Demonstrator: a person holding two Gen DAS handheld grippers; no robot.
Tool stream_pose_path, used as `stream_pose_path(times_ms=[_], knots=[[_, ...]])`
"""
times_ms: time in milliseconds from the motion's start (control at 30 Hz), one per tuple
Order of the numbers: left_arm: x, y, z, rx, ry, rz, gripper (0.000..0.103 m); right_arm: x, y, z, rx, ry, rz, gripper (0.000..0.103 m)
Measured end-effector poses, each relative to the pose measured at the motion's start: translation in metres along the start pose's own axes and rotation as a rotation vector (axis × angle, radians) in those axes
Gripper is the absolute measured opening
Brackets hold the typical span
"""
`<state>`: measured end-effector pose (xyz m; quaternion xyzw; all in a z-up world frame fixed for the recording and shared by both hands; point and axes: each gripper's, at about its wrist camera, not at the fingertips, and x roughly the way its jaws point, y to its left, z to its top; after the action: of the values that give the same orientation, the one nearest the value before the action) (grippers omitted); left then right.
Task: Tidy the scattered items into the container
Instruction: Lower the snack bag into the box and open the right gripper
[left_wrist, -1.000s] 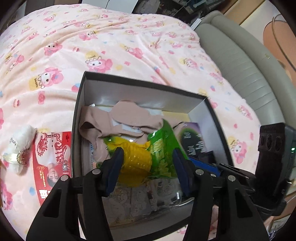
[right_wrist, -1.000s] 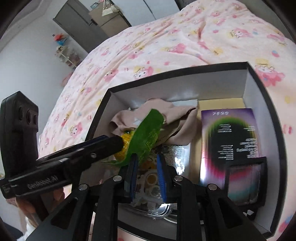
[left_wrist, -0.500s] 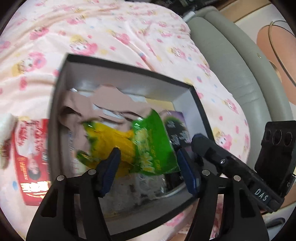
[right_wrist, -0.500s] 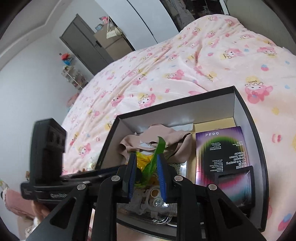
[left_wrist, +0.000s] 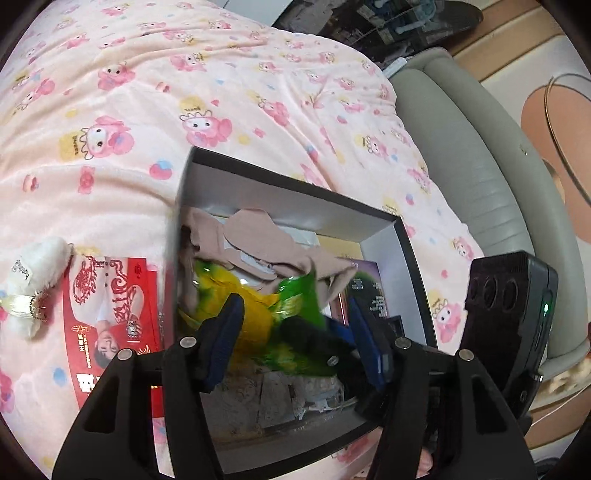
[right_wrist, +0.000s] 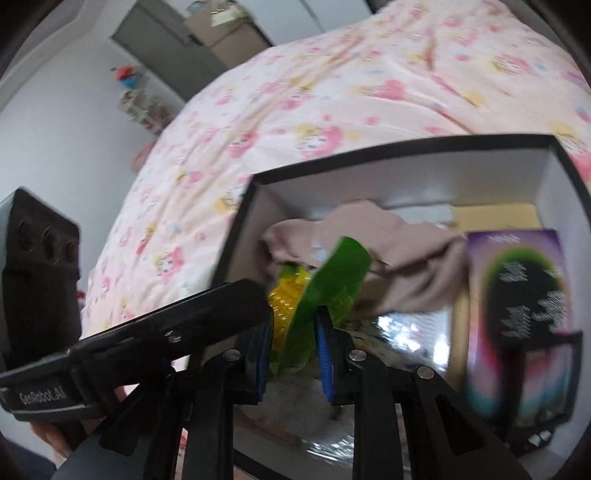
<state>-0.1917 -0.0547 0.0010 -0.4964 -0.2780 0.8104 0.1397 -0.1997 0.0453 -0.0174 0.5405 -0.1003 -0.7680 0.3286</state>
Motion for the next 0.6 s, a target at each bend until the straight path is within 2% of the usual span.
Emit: stream_pose_path(times_ms=[33,100,233,367,500,600], knots=[[0.001,0.001,0.0,-0.007,0.003,-0.007,0.059,0.004,0.002,0.0,-0.008,0.003,0.026,0.02],[0.001,0.003,0.001,-0.013,0.01,-0.018,0.059,0.005,0.005,-0.001,-0.013,-0.001,0.024,0.021],[0.002,0.0,-0.002,0.001,0.02,-0.027,0.059,-0.017,-0.001,-0.007,0.01,-0.023,-0.098,0.021],[0.003,-0.004,-0.004,-0.002,0.052,-0.073,0.059,-0.054,-0.024,-0.015,0.116,-0.089,-0.04,0.021],[0.016,-0.002,-0.01,-0.043,0.136,-0.047,0.059,-0.063,-0.031,-0.012,0.122,-0.113,-0.132,0.021],[0.018,-0.004,-0.015,-0.021,0.134,0.005,0.055,-0.057,-0.032,-0.011,0.137,-0.088,-0.083,0.021]])
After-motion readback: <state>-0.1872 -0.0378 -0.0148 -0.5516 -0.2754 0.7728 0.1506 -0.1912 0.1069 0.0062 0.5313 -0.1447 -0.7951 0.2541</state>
